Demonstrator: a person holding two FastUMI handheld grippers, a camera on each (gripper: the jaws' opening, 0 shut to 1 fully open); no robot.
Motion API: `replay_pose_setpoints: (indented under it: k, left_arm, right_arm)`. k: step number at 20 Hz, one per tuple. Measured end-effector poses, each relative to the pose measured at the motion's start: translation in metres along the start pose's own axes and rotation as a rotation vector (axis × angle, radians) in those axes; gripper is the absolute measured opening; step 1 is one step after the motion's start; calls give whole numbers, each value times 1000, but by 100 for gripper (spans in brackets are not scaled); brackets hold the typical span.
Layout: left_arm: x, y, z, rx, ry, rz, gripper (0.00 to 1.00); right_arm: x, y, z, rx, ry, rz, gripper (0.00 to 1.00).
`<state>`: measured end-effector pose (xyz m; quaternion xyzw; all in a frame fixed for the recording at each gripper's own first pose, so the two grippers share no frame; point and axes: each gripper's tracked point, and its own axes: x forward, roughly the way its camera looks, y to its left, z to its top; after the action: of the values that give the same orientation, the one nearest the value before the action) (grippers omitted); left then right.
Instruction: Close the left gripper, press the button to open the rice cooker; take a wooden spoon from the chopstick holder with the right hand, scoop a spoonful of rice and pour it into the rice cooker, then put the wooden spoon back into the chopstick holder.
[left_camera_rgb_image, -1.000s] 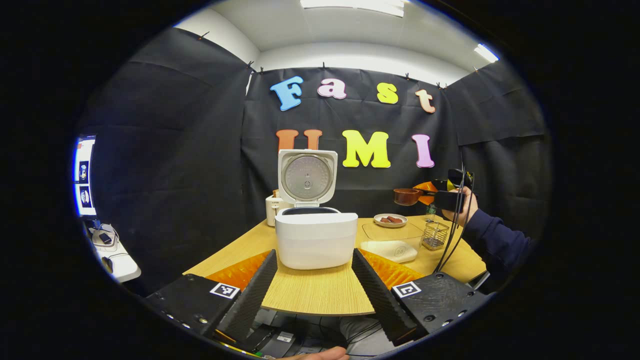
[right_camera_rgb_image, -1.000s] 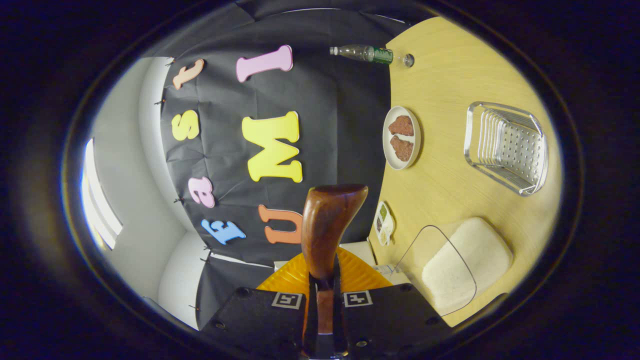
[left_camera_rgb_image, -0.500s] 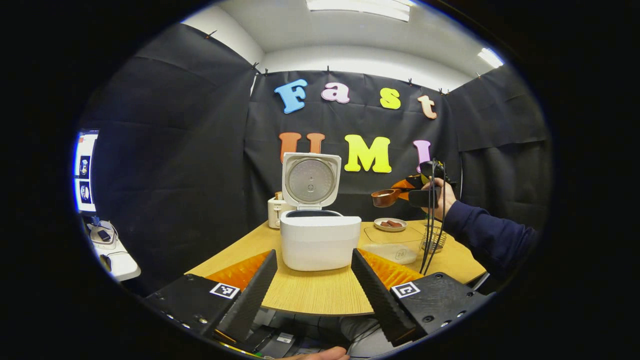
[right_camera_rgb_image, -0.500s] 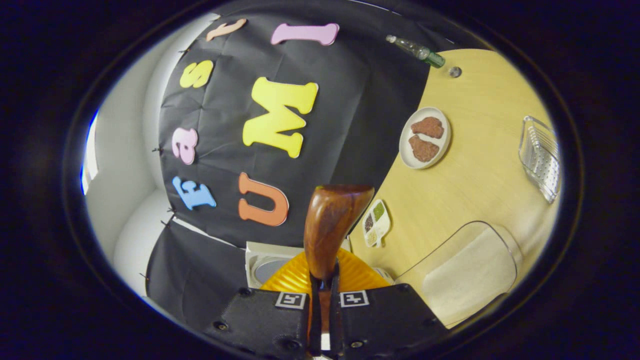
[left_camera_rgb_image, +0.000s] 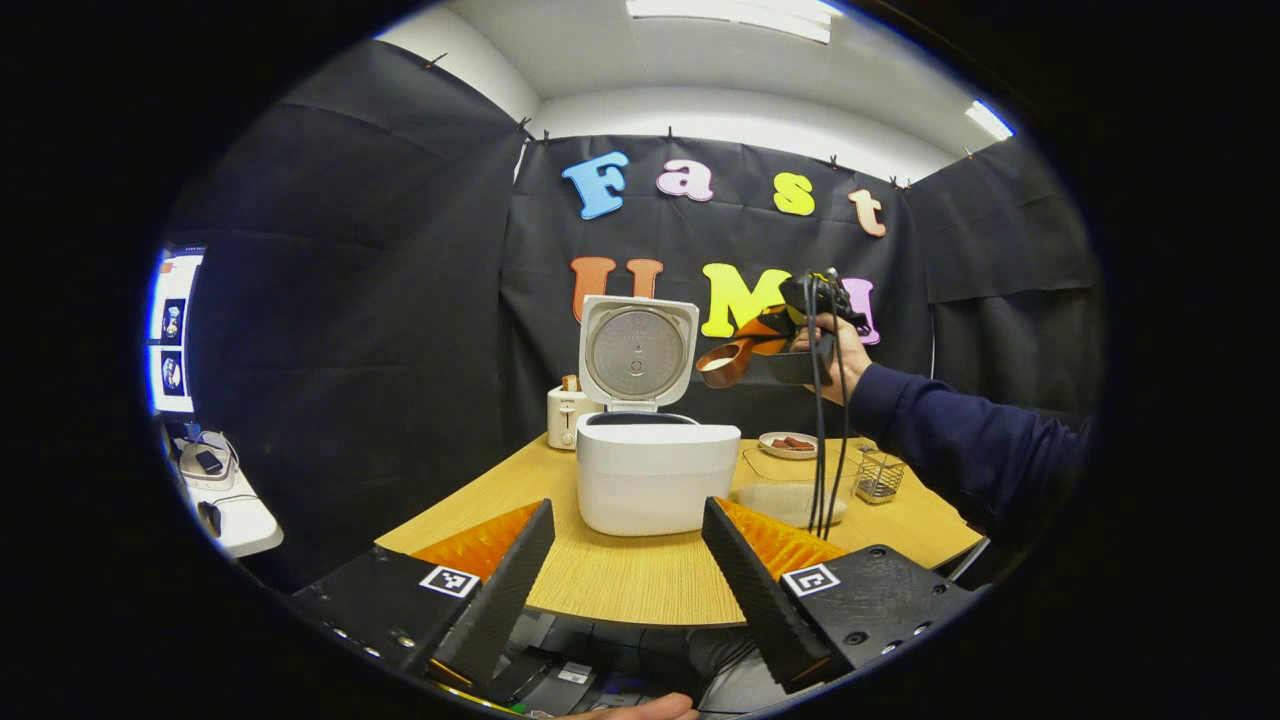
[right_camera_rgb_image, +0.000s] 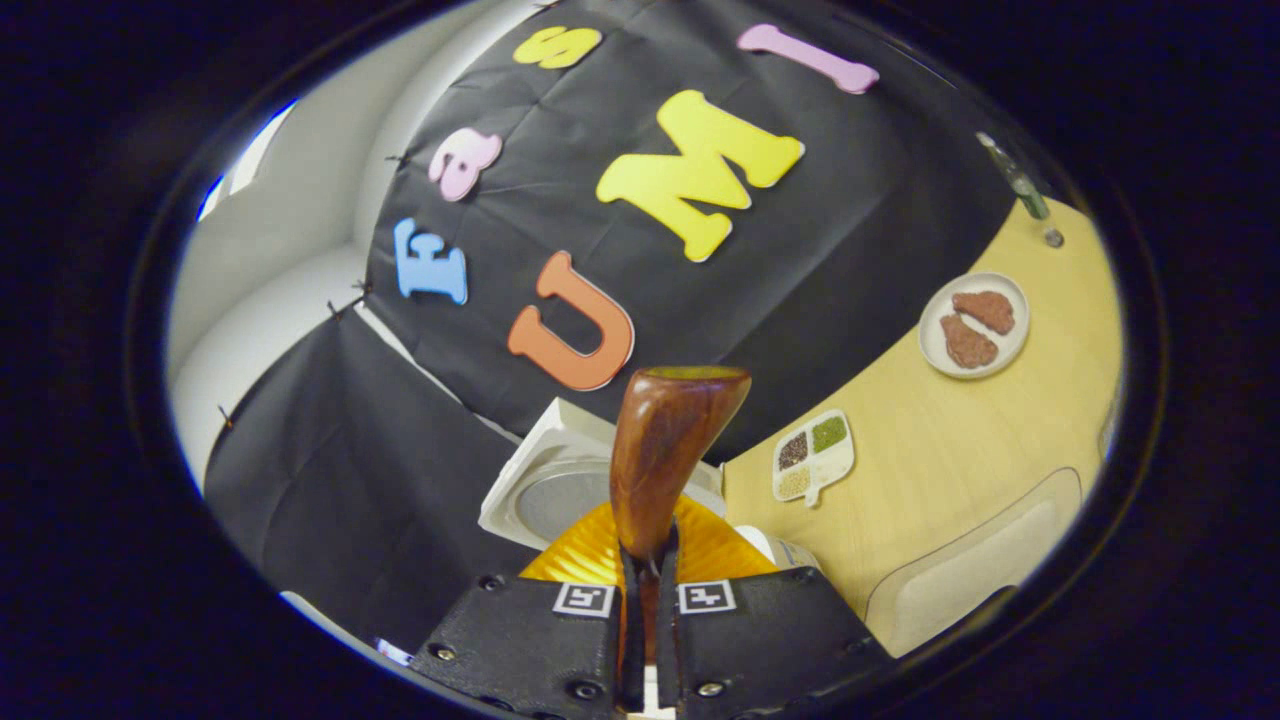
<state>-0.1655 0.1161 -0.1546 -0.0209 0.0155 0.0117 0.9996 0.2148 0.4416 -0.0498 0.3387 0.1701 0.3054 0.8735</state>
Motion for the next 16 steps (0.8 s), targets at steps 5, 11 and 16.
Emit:
replay_pose_setpoints:
  k: [5,11,16]
  left_arm:
    - [2,10,-5,-20,15,12,94]
    - [5,15,-8,-22,17,20,93]
    - [8,17,-13,-16,36,32,93]
  right_arm:
    - [22,31,-8,-236,-35,-34,10]
    - [53,35,-19,-425,-42,-96,10]
    - [60,53,-37,-570,-52,-59,10]
